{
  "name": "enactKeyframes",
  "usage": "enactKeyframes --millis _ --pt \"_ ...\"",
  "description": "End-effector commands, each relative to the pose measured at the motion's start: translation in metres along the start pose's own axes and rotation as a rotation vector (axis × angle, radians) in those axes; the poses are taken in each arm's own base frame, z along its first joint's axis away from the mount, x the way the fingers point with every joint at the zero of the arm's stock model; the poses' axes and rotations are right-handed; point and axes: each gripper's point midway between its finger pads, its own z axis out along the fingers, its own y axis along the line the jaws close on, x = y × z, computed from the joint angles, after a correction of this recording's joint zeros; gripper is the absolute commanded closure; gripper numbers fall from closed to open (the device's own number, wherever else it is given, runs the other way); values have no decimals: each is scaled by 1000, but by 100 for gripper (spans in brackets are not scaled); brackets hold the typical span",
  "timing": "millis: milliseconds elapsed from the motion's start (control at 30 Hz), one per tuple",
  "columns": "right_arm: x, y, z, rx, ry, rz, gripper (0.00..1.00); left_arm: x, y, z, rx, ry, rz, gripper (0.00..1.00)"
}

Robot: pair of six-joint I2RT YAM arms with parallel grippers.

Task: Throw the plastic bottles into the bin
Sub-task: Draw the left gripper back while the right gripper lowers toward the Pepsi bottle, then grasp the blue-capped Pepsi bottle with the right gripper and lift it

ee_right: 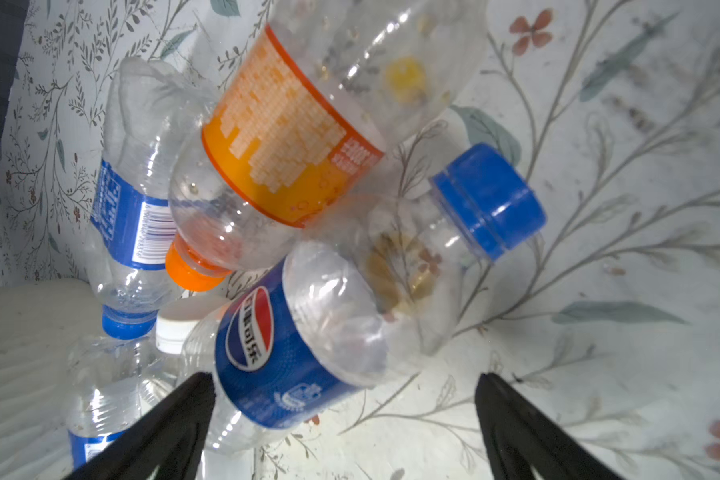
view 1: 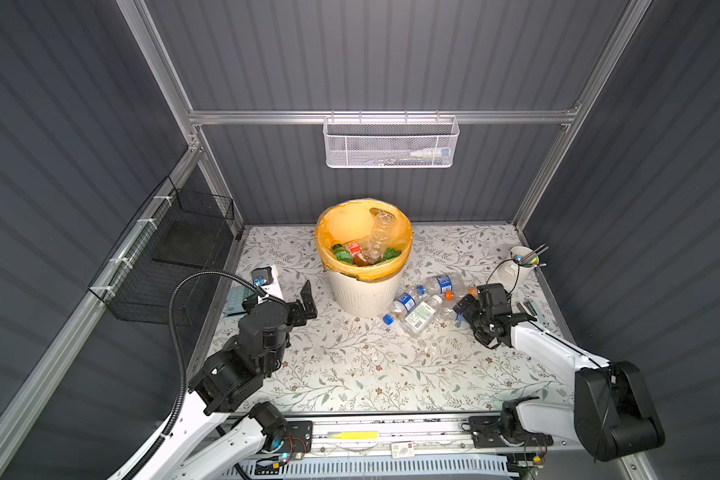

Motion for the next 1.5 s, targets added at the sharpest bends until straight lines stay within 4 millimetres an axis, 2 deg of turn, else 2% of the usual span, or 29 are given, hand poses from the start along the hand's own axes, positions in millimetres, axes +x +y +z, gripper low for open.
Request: enactKeyframes --millis 0,200,267,433,567,667,800,933,1033,1067,1133,1200,1300,1400,1467 --pt "-2 -6 9 38 9 -27 1 2 10 -4 -29 -12 -18 0" --pt "13 -23 25 57 108 -50 10 3 14 -7 -33 -18 -22 0" --pt "16 -25 23 47 112 -59 14 4 14 -7 -35 -15 -19 0" --pt "18 -30 19 42 106 -75 15 7 13 -5 -33 -11 -29 0" --pt "22 -29 17 25 119 -79 29 7 9 -3 -23 -5 -33 0" --pt "21 -29 10 13 104 -81 37 7 9 -3 -23 -4 -36 0" --pt "15 -29 -4 7 63 -97 43 10 10 -3 -27 -1 -46 0" --pt "3 -14 -26 -56 10 -129 47 14 13 -1 -44 6 -60 0" --pt "-18 12 -64 -149 -80 -183 48 24 15 3 -64 26 -64 0" --pt "-30 26 -85 -196 -136 -204 48 27 16 4 -76 37 -65 0" --pt "-55 48 -133 -277 -268 -241 48 34 17 7 -99 63 -64 0" --pt "-86 70 -200 -374 -463 -254 47 41 16 11 -111 92 -55 0" --pt "-122 94 -296 -484 -699 -258 44 51 14 16 -118 124 -38 0" --pt "-141 124 -360 -596 -803 -264 42 60 10 20 -110 147 -32 0" --pt "-148 152 -384 -714 -809 -261 42 64 8 22 -99 157 -41 0"
